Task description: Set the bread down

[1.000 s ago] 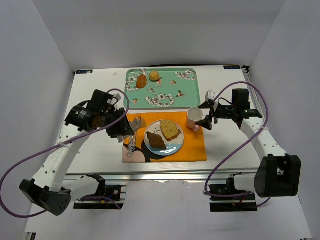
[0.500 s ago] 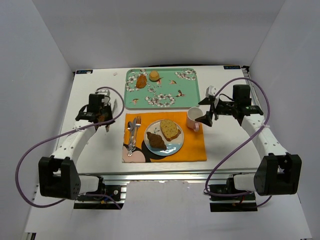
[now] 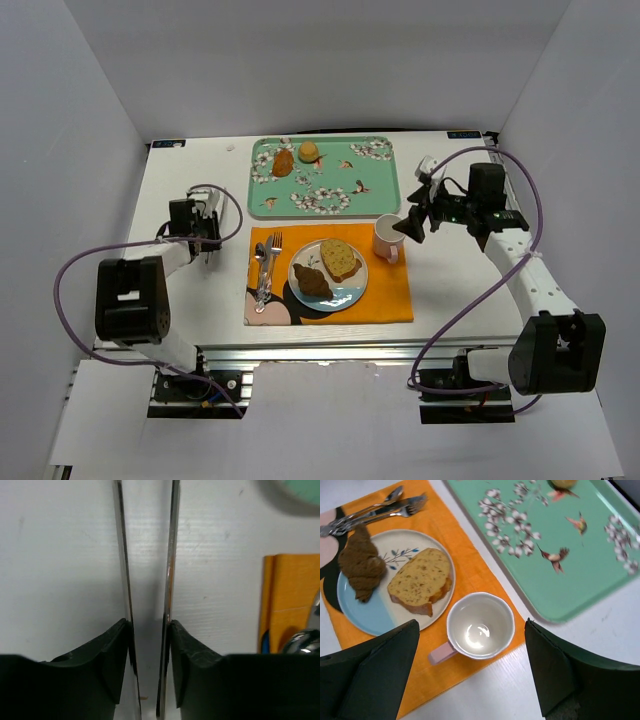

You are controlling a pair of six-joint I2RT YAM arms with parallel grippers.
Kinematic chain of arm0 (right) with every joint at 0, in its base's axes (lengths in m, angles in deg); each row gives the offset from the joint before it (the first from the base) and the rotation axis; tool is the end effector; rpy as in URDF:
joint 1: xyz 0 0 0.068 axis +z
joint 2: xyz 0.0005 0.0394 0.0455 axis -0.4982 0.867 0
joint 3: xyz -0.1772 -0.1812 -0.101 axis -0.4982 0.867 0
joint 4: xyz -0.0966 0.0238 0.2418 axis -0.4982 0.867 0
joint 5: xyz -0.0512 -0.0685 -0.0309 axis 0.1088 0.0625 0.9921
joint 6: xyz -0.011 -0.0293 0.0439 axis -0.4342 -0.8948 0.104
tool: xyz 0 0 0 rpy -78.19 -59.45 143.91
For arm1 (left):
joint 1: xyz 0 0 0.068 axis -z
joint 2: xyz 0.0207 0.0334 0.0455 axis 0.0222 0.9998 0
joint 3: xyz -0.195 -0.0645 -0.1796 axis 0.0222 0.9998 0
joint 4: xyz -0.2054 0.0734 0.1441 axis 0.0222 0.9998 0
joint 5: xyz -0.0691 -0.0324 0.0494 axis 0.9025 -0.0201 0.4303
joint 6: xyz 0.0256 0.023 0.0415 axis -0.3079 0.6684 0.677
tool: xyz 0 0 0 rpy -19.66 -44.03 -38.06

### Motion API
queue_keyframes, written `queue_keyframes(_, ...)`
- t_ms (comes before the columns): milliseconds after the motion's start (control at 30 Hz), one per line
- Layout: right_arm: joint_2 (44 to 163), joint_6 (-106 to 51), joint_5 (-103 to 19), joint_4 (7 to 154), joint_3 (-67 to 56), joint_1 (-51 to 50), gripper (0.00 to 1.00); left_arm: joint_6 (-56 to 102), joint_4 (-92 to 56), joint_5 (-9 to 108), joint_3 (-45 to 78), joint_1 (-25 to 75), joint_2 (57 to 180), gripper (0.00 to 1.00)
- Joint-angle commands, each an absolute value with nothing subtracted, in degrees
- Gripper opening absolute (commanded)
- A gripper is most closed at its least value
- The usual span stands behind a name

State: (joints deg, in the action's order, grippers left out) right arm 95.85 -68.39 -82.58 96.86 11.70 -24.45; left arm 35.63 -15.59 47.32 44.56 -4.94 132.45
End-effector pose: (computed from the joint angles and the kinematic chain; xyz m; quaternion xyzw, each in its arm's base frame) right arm 0.2760 0.0530 0.3109 -0.4592 0.6802 0.2367 0.5201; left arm 0.3079 0.0160 0.1658 -0.0055 0.9259 -0.0338 0.3762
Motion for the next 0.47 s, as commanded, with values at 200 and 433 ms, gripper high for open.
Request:
queue_keyframes(200, 98.2, -45.8, -60.7, 92.0, 7.0, -24.3, 0.89, 33.0, -11.3, 49.6, 44.0, -7.4, 135.3, 0.65)
queue_keyframes(433, 99.1, -42.6, -58.7, 92.8, 4.2, -24.3, 0.89, 31.1, -8.8, 48.7, 42.7, -7.9, 128.4, 0.85)
